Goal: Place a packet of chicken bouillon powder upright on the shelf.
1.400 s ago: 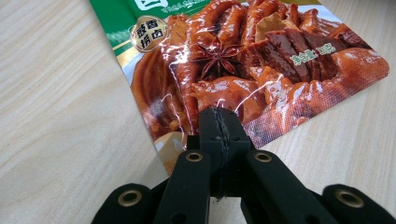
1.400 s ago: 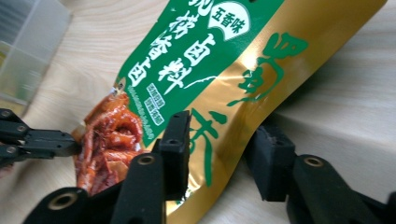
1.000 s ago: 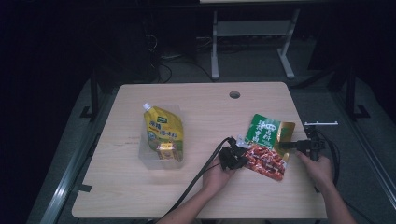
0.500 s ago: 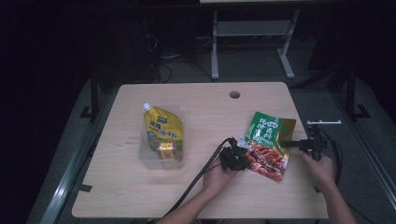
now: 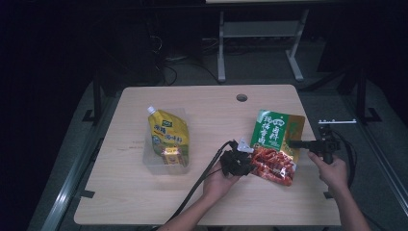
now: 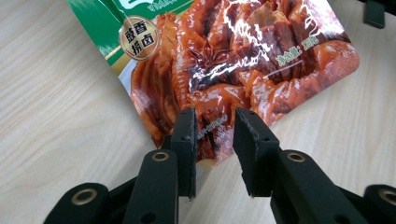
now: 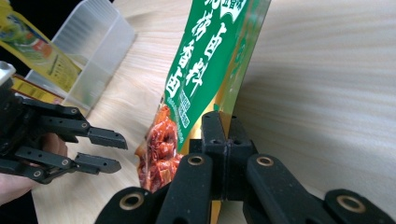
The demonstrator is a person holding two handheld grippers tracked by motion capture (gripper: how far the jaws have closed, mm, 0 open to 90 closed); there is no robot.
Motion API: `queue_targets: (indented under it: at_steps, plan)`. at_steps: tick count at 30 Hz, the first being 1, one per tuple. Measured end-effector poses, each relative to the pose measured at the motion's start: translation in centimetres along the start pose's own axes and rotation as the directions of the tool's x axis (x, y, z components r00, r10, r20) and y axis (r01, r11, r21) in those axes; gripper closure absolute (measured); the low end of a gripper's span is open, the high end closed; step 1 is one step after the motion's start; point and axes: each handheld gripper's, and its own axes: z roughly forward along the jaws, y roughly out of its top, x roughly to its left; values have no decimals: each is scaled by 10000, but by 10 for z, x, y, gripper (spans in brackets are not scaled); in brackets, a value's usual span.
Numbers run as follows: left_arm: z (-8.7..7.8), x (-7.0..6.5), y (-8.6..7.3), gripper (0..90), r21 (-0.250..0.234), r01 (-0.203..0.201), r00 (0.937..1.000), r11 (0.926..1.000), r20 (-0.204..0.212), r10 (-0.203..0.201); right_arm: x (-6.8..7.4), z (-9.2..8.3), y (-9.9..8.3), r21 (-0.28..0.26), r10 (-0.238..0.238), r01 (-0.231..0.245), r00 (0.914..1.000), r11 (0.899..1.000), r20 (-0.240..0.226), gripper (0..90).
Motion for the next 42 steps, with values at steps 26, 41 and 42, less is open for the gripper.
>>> queue_targets:
  at_steps: [26,41,42]
  plan:
    - [-34,-10,-15,595,-768,-378,9988,9963,294,402,65,-17,18,-451,-2023,2017,9793,9784,-84,900]
    - [-44,-18,-19,562,-1043,-504,9978,9933,378,546,105,-31,21,-406,-3126,3139,9492,9486,359,900]
    - [-46,-18,-19,559,-998,-618,9973,9931,345,655,106,-32,21,-419,-3183,3196,9473,9466,351,900]
